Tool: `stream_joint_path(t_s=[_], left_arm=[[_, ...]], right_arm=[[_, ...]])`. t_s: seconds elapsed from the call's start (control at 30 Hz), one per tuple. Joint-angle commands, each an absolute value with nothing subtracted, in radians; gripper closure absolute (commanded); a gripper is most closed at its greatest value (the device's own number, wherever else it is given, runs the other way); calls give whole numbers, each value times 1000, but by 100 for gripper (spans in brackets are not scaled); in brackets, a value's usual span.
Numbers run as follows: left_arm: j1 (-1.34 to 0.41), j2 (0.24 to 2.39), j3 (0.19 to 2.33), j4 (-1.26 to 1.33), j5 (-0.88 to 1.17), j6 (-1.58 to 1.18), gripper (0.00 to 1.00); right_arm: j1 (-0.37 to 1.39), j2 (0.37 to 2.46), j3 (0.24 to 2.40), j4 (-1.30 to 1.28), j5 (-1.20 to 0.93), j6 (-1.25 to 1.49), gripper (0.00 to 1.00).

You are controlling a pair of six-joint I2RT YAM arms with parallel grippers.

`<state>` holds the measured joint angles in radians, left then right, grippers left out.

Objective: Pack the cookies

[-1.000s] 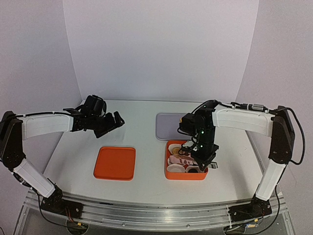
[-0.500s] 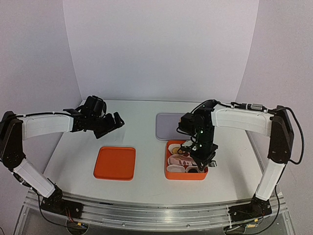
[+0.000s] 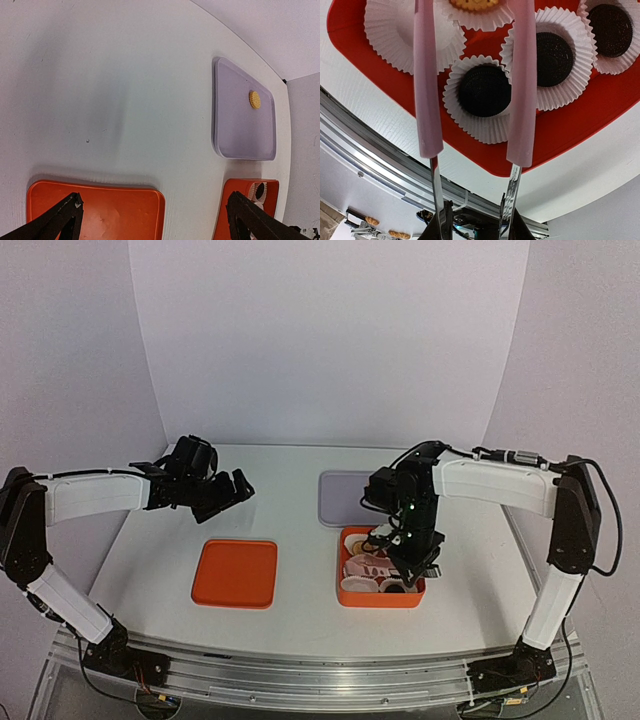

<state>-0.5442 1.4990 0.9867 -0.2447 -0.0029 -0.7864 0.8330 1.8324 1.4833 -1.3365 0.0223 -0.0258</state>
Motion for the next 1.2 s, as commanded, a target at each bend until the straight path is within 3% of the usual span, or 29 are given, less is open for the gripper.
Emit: stream_joint_path(t_s=[0.0, 0.57, 0.73, 0.87, 1.17], left_arm=[[-540, 1471, 982, -230, -5, -788, 0], [-540, 1497, 1012, -225, -3, -778, 0], [-540, 1505, 1025, -218, 15, -775, 0], [-540, 1512, 1037, -216, 26, -770, 0], [-540, 1527, 1061, -223, 26, -771, 0]], right_arm=[[840, 1804, 1531, -1627, 17, -16, 73], [840, 1616, 1517, -1639, 76, 43, 75], [838, 1564, 1584, -1618, 213, 70, 74], [787, 1625, 1678, -1541, 257, 59, 74], [572, 1994, 1963, -1496, 251, -39, 73]])
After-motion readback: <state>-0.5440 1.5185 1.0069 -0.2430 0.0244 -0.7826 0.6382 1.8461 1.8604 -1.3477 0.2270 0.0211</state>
